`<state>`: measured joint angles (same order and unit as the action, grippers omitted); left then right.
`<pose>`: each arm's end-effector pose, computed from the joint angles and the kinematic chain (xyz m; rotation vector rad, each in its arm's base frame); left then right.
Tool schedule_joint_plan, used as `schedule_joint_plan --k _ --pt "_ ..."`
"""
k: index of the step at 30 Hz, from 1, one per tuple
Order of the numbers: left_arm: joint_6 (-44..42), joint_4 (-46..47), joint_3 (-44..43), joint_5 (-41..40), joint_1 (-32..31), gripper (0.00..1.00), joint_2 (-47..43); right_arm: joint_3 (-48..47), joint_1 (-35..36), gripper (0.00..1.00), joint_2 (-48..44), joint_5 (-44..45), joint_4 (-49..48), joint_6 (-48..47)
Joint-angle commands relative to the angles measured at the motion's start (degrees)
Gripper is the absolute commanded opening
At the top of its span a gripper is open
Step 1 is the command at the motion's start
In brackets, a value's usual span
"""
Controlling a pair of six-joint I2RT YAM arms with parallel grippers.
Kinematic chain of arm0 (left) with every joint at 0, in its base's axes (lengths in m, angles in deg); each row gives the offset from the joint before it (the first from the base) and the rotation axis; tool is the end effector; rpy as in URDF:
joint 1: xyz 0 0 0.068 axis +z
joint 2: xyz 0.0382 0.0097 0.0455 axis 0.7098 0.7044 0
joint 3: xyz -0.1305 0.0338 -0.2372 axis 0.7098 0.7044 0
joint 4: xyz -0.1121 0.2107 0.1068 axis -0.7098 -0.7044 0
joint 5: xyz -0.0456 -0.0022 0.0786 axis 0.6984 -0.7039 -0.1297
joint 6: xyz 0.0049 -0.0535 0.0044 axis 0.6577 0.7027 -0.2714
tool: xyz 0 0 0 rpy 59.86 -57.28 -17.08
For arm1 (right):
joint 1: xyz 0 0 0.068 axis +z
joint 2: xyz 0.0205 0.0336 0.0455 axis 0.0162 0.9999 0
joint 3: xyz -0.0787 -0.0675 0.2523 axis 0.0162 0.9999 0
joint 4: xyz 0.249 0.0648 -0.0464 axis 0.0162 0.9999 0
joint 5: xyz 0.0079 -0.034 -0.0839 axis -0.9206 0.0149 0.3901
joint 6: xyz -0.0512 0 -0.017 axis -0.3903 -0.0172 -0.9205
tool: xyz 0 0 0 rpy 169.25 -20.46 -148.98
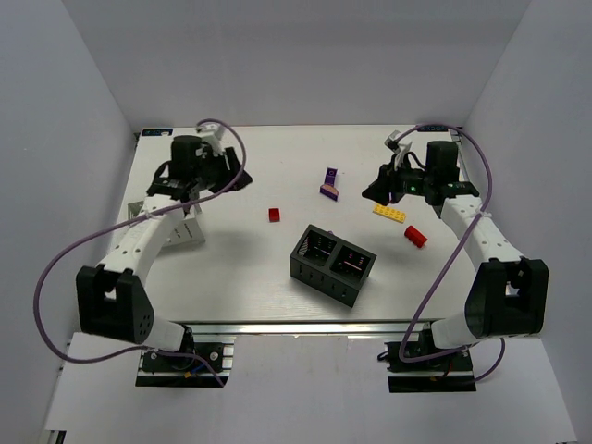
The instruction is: Sort the legos into containers by color
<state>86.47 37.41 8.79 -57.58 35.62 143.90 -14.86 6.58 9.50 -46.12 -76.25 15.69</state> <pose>0.3108 -0.0628 0.3250 0.0166 2.1731 -0.5857 0.3169 0.0567 0.3005 -0.7862 1.8634 0.7286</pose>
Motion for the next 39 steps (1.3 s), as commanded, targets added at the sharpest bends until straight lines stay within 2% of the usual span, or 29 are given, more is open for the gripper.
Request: schedule_joint_plan --k 1,2,5,6,10,11,13,21,26,28,31,33,34,35,37,39 --pt "-3.0 -1.7 -1.5 10.5 -5.0 0.64 6.0 -2.1 0.1 0.48 0.8 0.2 1.7 -2.2" --pt "-3.3 -2.0 -1.6 9.5 -6.3 0.68 7.2 -2.3 0.1 0.63 1.0 0.9 2.1 -2.2" --pt "-3.0 -3.3 -2.0 2.9 -10.9 0.74 12.2 -2.8 -0.1 0.69 1.5 3.7 2.1 -1.7" --pt "-1.7 -3.6 -3.0 0.5 -12.1 0.87 14.6 -2.8 -0.1 0.7 1.5 4.5 2.1 -1.3" --pt "1.9 -8.2 -9.1 -13.4 -17.5 0.88 21.6 -3.2 -0.4 0.7 1.6 7.5 1.9 -0.1" --pt "3.1 -9.5 -10.6 -20.8 -19.0 0.88 23.1 -3.2 -0.5 0.7 1.6 7.7 1.9 0.2" --pt "4.6 -11.5 -13.6 -25.1 -20.2 0.88 25.9 -3.2 -0.4 0.7 1.7 7.4 1.9 0.3" --pt "6.9 -13.2 -18.7 -37.0 -22.6 0.86 34.6 -3.3 -1.2 0.7 1.4 6.6 1.9 0.6" --pt "8.1 -11.9 -18.9 -37.9 -23.2 0.82 36.9 -3.3 -1.7 0.7 1.3 6.0 1.9 0.6" --pt "8.3 -11.8 -19.4 -37.5 -23.2 0.76 37.9 -3.3 -2.0 0.7 1.2 5.7 1.8 0.6" --pt "8.6 -11.6 -19.6 -37.5 -23.2 0.61 37.9 -3.2 -2.5 0.69 1.0 5.5 1.9 0.7" --pt "8.7 -11.0 -18.9 -37.4 -23.7 0.41 37.3 -3.2 -2.7 0.66 0.8 5.2 1.8 0.8" --pt "8.7 -10.7 -18.4 -37.4 -23.7 0.26 36.2 -3.1 -2.7 0.62 0.8 5.0 1.7 0.8" --pt "8.7 -10.1 -17.9 -37.5 -23.7 0.19 35.4 -3.1 -2.9 0.6 0.6 4.9 1.6 0.8" --pt "9.0 -10.4 -17.1 -38.4 -23.7 0.09 32.6 -3.0 -3.0 0.51 0.7 4.5 1.6 0.8" --pt "9.0 -10.5 -16.3 -39.8 -23.7 0.04 29.1 -3.0 -3.3 0.46 0.6 4.4 1.7 0.8"
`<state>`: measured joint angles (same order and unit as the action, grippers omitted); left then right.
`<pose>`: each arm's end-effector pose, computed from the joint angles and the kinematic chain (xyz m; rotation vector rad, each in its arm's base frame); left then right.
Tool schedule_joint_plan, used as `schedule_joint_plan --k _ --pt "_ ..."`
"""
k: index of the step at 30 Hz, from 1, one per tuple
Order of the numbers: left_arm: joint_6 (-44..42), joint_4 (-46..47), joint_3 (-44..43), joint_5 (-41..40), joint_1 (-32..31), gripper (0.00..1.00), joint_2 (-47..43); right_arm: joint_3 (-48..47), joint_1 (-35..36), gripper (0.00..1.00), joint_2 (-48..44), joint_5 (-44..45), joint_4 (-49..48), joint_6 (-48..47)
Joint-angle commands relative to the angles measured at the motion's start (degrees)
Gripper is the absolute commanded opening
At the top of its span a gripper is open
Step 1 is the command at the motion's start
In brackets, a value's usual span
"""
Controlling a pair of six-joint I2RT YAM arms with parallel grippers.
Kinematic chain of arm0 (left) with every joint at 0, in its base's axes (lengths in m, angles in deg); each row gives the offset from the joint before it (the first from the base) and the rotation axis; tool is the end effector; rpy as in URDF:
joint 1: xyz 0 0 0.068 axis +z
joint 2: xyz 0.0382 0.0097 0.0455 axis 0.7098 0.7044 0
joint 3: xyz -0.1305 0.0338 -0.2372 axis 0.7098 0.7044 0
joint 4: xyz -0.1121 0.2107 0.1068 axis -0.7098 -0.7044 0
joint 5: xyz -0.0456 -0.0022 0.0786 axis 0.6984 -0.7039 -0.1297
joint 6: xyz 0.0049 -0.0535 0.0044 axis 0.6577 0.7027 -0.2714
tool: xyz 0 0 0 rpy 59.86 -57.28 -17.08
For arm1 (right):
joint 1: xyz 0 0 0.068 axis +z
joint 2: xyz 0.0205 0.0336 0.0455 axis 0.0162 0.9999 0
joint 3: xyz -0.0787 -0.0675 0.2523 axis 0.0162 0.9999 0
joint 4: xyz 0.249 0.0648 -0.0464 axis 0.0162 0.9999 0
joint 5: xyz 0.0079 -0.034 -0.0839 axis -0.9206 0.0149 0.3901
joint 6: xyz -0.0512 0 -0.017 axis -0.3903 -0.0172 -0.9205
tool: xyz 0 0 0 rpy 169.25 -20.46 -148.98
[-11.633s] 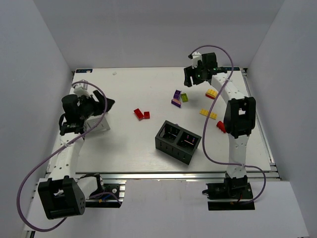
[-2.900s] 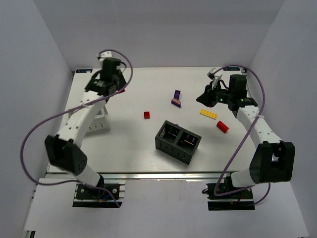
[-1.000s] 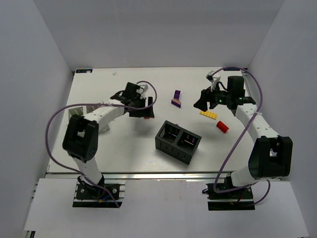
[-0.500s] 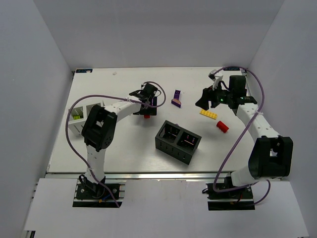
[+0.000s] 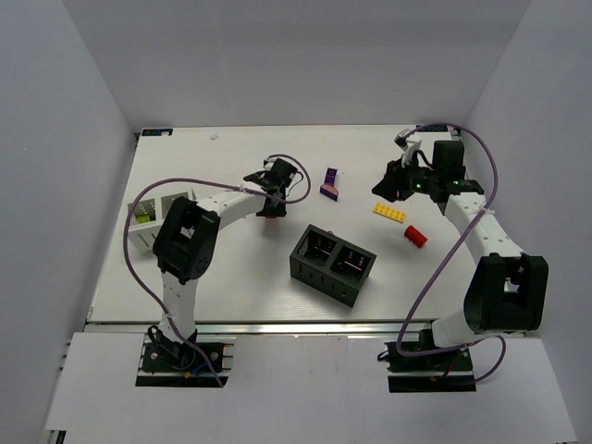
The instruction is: Sort the legos into containers by color
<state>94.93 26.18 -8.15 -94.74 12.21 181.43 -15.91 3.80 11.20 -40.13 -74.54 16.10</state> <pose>0.3652 -0.2222 0.1716 0.0462 2.5819 0.1203 0.3268 0.0389 0.2937 -0.6723 1.9617 0.6120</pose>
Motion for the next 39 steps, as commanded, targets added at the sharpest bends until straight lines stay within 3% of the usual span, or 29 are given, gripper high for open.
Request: schedule_joint_plan --k 1,9,12,13,15,23,25,27,28,29,31,32,35,37,38,39 --pt "0.3 1.1 2.2 -3.3 -0.3 0.01 -12.9 -2.0 -0.9 0.42 -1.1 -1.6 0.0 0.4" --pt "-4.2 -4.7 4.2 -11.3 9.1 0.0 -30.5 -2.0 -0.9 0.29 -0.6 -1.7 0.0 0.2" --pt "-4.1 -7.9 6.1 -13.6 15.9 0.0 -32.3 -2.9 -0.9 0.2 0.3 -1.6 1.7 -0.3" --pt "-3.9 -8.2 6.8 -13.3 17.8 0.0 -32.6 -3.2 -0.7 0.1 0.6 -1.3 2.1 -0.9" --pt "-3.0 -9.3 9.0 -11.4 21.2 0.0 -33.4 -3.6 -0.9 0.03 0.7 -0.6 2.7 -1.1" --pt "-1.3 -6.4 15.2 -6.2 29.7 0.0 -33.3 -3.6 -0.7 0.06 0.7 0.0 2.5 -1.0" --pt "-1.5 -5.5 16.4 -5.2 30.3 0.0 -33.3 -3.6 -0.9 0.15 0.7 0.0 2.5 -1.1" --pt "-1.8 -4.6 16.9 -3.5 30.8 0.2 -33.6 -3.8 -0.9 0.26 1.0 0.2 2.8 -1.3" --pt "-2.0 -4.4 17.1 -3.0 30.8 0.32 -33.8 -3.9 -1.1 0.39 1.0 0.2 3.0 -1.6" --pt "-2.3 -3.8 17.2 -2.2 30.8 0.57 -34.6 -4.2 -0.9 0.47 1.2 0.2 3.7 -1.9" --pt "-2.3 -4.0 16.9 -1.4 30.8 0.72 -35.2 -4.5 -0.9 0.63 1.5 0.6 4.2 -3.2" --pt "-2.3 -4.1 16.7 -1.1 30.8 0.75 -36.2 -5.0 -0.9 0.64 1.5 1.2 4.7 -3.6" --pt "-2.4 -4.4 16.2 0.2 30.8 0.74 -39.1 -6.0 -0.9 0.66 1.6 7.0 6.8 -6.8" --pt "-2.5 -4.0 16.0 2.9 30.8 0.67 -41.0 -6.4 -1.0 0.62 1.4 10.3 7.9 -11.4" --pt "-2.9 -3.7 16.0 4.9 30.8 0.59 -42.0 -6.5 -1.0 0.6 1.4 14.5 8.4 -13.5" --pt "-3.6 -3.0 16.4 7.2 30.1 0.21 -44.6 -7.1 -1.0 0.55 1.4 16.6 10.6 -15.5"
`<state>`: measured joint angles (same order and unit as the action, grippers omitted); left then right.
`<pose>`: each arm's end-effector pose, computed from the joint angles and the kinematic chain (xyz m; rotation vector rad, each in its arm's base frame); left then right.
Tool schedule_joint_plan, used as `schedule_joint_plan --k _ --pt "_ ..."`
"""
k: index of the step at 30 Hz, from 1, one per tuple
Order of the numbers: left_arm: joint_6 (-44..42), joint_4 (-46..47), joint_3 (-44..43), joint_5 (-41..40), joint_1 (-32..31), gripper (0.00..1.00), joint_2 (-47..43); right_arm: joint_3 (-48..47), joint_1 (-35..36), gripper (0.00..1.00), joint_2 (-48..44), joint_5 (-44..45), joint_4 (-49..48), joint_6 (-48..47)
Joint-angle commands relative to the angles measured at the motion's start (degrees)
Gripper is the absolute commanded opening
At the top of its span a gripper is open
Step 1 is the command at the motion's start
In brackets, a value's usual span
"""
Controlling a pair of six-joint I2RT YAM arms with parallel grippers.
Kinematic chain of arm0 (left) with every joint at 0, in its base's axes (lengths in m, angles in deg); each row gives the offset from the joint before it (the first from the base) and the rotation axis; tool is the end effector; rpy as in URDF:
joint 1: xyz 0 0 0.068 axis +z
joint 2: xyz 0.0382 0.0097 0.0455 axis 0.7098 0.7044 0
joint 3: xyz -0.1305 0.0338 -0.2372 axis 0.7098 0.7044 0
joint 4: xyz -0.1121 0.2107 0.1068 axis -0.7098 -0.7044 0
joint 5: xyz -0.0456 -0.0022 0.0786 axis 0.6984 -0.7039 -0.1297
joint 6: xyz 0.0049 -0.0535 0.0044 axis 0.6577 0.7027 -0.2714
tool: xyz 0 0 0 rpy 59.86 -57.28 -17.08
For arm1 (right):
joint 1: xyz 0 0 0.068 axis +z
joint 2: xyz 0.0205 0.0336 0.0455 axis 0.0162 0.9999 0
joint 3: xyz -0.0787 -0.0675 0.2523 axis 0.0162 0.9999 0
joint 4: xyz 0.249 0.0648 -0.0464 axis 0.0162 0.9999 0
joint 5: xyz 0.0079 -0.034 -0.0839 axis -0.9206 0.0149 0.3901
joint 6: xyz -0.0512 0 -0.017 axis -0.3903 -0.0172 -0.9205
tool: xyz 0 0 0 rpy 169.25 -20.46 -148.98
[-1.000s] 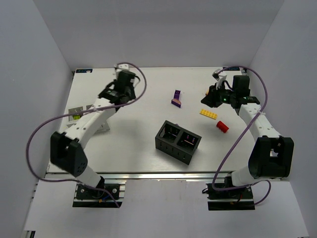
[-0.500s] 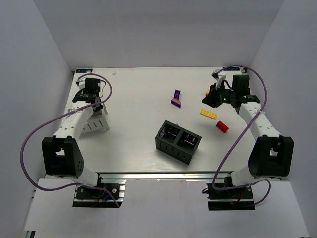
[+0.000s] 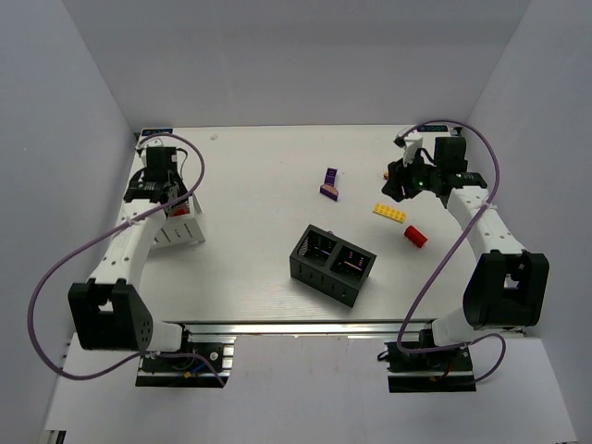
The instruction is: Sort the legos into containers by color
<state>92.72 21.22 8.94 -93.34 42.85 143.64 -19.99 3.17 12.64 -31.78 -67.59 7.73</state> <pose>0.2958 -0.0005 0.3027 -0.5923 2.2939 0.1871 0.3328 0.0312 0.2979 -0.7261 2.0307 0.3942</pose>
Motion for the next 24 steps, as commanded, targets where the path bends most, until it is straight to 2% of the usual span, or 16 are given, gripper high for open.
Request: schedule_joint_plan --k 1,2,3,4,5,6,7,8,9,10,11,13,17,24 --pt "-3.4 5.4 0.2 12.6 -1.1 0.06 -8.4 -3.4 -0.4 0.52 0.1 10.1 5.1 -10.9" --pt "-4.4 7.7 2.9 18.5 -1.1 0.0 -10.1 -3.9 -0.6 0.47 0.3 14.0 6.5 -12.1" --pt "-5.5 10.1 4.6 25.9 -1.1 0.0 -13.0 -4.7 -0.8 0.36 0.5 15.6 7.9 -13.2" --pt "-5.9 15.7 6.6 39.0 -1.1 0.0 -14.4 -5.1 -0.8 0.32 0.9 16.7 11.7 -14.6" --pt "-6.5 18.2 8.4 45.1 -1.7 0.0 -15.2 -5.8 -1.0 0.32 1.4 18.3 13.9 -16.0" --pt "-6.3 22.7 11.9 54.5 -1.7 0.16 -16.5 -7.3 -1.3 0.38 2.1 18.7 18.8 -16.4" --pt "-6.0 24.1 13.3 54.6 -1.7 0.3 -17.0 -8.1 -1.4 0.49 2.5 19.1 21.1 -16.8" --pt "-6.2 25.3 14.7 58.6 -1.7 0.43 -17.4 -8.8 -1.5 0.57 2.9 19.9 23.3 -17.8" --pt "-6.7 26.1 17.4 59.2 -1.7 0.55 -17.9 -8.9 -1.5 0.7 3.0 20.3 24.5 -18.1" --pt "-7.5 27.0 18.7 59.3 -2.2 0.69 -19.2 -8.2 -1.5 0.75 3.0 20.5 25.3 -18.3" --pt "-9.0 27.1 19.9 58.3 -2.2 0.73 -19.7 -7.5 -1.5 0.77 3.0 21.6 25.6 -18.6" --pt "-9.6 25.2 20.0 57.2 -2.2 0.75 -20.3 -5.8 -1.4 0.81 3.5 22.9 25.3 -18.9" --pt "-8.7 26.3 21.0 56.3 -2.2 0.77 -23.1 -3.5 -1.3 0.81 5.8 23.9 24.6 -18.6" --pt "-8.2 25.5 22.0 54.7 -2.2 0.77 -25.6 -1.4 -1.1 0.74 12.2 24.5 22.1 -18.7"
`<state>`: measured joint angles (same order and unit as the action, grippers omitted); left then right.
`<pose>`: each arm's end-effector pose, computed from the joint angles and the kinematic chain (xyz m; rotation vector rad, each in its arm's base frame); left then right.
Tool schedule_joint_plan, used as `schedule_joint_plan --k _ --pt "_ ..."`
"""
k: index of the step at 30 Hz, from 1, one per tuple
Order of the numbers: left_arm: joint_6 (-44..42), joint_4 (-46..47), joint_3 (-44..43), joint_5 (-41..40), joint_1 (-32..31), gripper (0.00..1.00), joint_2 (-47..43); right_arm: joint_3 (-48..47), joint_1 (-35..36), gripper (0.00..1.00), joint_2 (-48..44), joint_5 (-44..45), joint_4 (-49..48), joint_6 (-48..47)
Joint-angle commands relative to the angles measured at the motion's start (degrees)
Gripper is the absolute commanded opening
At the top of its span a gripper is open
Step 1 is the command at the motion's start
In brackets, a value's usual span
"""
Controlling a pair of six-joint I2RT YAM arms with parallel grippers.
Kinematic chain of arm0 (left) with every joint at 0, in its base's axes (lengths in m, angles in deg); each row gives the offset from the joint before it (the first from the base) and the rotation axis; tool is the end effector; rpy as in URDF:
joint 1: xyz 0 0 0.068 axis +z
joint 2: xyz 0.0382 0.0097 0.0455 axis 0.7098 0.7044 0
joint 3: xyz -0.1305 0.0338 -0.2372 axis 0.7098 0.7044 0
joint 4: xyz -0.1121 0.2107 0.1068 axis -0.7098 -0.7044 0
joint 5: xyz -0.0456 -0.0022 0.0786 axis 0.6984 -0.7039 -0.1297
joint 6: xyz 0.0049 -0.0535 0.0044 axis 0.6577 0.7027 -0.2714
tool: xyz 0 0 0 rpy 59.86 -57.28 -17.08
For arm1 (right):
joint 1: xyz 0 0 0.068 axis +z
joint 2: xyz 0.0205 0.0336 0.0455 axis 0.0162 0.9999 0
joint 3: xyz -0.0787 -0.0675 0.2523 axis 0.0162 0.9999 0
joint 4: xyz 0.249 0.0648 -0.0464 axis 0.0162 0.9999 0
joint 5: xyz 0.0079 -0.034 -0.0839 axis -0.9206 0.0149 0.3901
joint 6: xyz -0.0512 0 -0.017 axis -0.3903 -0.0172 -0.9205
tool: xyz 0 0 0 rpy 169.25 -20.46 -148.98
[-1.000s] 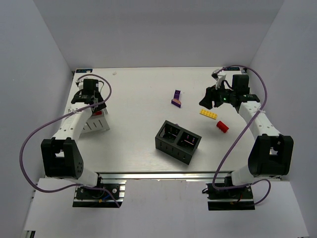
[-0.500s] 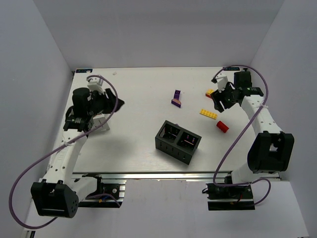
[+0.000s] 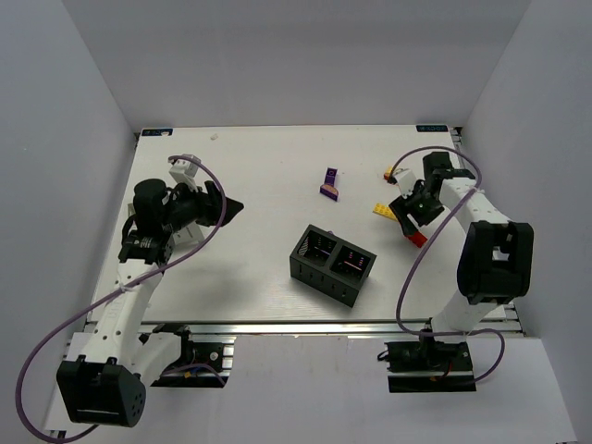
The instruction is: Sort the legos into containers by color
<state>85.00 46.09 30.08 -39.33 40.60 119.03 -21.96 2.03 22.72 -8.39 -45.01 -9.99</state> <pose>0.2141 -0.0376 0.3195 0.2176 1.9361 -0.8264 0.3327 0.0109 0.2246 -0.9893 2.5673 -0.0111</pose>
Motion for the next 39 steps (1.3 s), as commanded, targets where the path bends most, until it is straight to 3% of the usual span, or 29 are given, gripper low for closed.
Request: schedule_joint_plan --k 1,9,10,14,15,18,19,22,23,27,32,39 --pt "-0.8 0.3 0.7 0.5 0.1 0.78 -0.9 0.7 0.0 0.74 2.9 1.4 -0.5 -1.1" --pt "-0.6 0.0 0.7 -0.8 0.1 0.78 -1.4 2.0 -0.1 0.56 7.6 2.3 -1.8 -1.5" --pt "-0.8 -0.1 0.5 -0.9 0.1 0.78 -1.4 2.1 0.0 0.5 7.7 2.6 -2.4 -1.5" --pt "-0.7 -0.1 0.7 -1.5 0.1 0.78 -1.9 2.1 -0.1 0.04 7.3 3.4 -3.1 -1.7" --pt "-0.7 0.0 0.7 -1.5 0.1 0.78 -1.9 1.8 -0.1 0.0 6.8 3.5 -3.0 -1.7" --pt "-0.7 0.4 0.8 -0.5 0.1 0.78 -2.1 -2.8 0.6 0.0 4.5 1.8 0.1 -1.8" --pt "-0.8 0.9 0.8 0.2 0.1 0.78 -2.2 -5.2 0.7 0.0 2.5 -2.7 1.7 -2.0" --pt "-0.8 3.3 2.0 2.8 0.1 0.78 -4.5 -20.8 3.5 0.0 1.0 -12.9 8.4 -1.8" --pt "-0.8 3.9 2.4 2.7 0.1 0.79 -6.6 -29.8 5.5 0.0 1.7 -14.9 9.5 -1.6" --pt "-0.9 7.7 4.9 -1.0 0.1 0.8 -12.4 -49.2 15.8 0.0 8.9 -23.3 12.4 1.7" --pt "-2.0 15.3 10.2 -3.8 0.1 0.81 -19.2 -55.1 28.0 0.0 18.7 -30.8 3.6 11.3" --pt "-1.2 24.8 18.2 -8.2 1.2 0.84 -29.3 -54.4 37.3 0.0 24.9 -42.9 -24.1 30.8"
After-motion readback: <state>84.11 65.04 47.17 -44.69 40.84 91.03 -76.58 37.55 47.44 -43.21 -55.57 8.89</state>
